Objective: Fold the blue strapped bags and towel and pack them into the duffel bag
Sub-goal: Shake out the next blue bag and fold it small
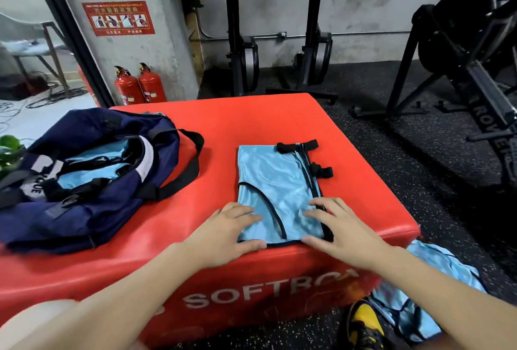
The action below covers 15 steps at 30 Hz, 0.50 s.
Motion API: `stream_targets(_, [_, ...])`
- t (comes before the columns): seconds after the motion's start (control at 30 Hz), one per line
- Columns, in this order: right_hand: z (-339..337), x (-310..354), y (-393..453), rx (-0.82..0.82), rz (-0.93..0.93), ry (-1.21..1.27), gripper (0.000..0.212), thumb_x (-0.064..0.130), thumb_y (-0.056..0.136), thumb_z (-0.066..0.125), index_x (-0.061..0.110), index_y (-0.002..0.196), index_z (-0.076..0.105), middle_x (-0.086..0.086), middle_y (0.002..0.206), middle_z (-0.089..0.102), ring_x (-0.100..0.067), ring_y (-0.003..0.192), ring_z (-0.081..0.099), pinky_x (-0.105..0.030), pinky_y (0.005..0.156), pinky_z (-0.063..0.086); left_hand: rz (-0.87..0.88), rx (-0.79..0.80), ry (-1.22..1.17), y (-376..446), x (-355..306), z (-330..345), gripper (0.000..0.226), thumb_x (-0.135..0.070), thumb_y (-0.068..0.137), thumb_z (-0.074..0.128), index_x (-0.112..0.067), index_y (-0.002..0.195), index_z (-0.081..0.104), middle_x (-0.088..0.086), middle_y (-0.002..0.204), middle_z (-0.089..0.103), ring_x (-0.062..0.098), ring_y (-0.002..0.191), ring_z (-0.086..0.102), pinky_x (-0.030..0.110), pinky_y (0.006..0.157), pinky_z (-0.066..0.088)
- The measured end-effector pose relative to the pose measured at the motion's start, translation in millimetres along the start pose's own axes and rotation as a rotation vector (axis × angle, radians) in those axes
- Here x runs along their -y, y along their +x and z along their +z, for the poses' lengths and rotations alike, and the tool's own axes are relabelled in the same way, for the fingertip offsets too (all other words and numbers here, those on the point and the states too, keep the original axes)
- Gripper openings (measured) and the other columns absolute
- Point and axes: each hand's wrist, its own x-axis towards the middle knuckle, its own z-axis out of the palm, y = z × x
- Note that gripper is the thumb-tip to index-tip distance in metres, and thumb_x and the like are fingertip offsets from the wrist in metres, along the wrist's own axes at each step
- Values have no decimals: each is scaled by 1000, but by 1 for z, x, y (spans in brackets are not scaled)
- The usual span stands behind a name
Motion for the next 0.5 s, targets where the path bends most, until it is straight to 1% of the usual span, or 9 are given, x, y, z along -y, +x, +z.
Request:
stream_targets(0.1, [4,1,-11,69,-47,31,68,75,85,54,29,136,57,10,142,43,-9,136,32,-22,114,25,23,17,-81,-12,-1,3,80,-77,78,56,-25,139,57,-6,138,53,8,130,39,14,110,26])
stream_targets(0.13, [6,0,-12,72,-53,43,69,73,84,56,27,136,58,9,141,45,-8,135,32,-20,114,25,32,17,-90,-14,-2,4,78,-72,77,62,-22,136,60,-6,134,56,7,126,42,13,109,28])
stream_targets(0.2, [7,-1,-16,40,-57,87,66,66,82,61,22,132,63,7,136,53,-9,130,37,-24,113,32,43,-11,-100,-19,-6,5,68,-63,77,70,-19,129,65,-5,125,60,8,119,46,18,106,35])
stream_targets(0.27, [8,-4,-21,-13,-61,134,53,52,81,72,21,123,68,7,127,59,-8,123,43,-27,108,38,53,-44,-113,-24,-10,7,52,-49,81,76,-17,122,69,-4,118,63,9,114,50,23,103,39])
stream_targets(0.33, [8,-6,-27,-37,-82,148,41,26,77,85,19,115,71,8,119,63,-7,115,45,-23,104,37,87,-61,-125,-29,-16,9,35,-30,85,77,-15,116,71,-2,113,66,10,111,52,24,100,41])
stream_targets(0.37, [8,-6,-31,-38,-89,143,41,14,73,86,18,112,72,7,116,65,-7,112,46,-20,102,36,110,-70,-130,-32,-19,10,28,-22,85,74,-15,113,72,-2,110,67,11,109,53,26,99,43])
stream_targets(0.4, [6,-5,-35,-37,-94,133,41,6,71,83,18,108,72,8,113,66,-7,110,47,-17,100,35,133,-84,-133,-35,-22,10,25,-16,85,70,-14,109,73,-1,107,68,11,107,55,27,97,44])
stream_targets(0.43, [3,-4,-38,-36,-101,120,38,6,71,80,19,106,72,9,110,66,-6,108,48,-16,99,36,153,-108,-137,-38,-25,9,25,-13,83,66,-14,107,73,-2,104,69,11,104,57,27,95,45])
stream_targets(0.5, [-8,1,-40,-36,-102,119,27,17,73,70,23,100,71,14,104,66,-4,103,51,-17,95,38,175,-186,-152,-42,-31,4,25,-16,81,63,-17,103,74,-6,97,70,8,96,59,23,89,47])
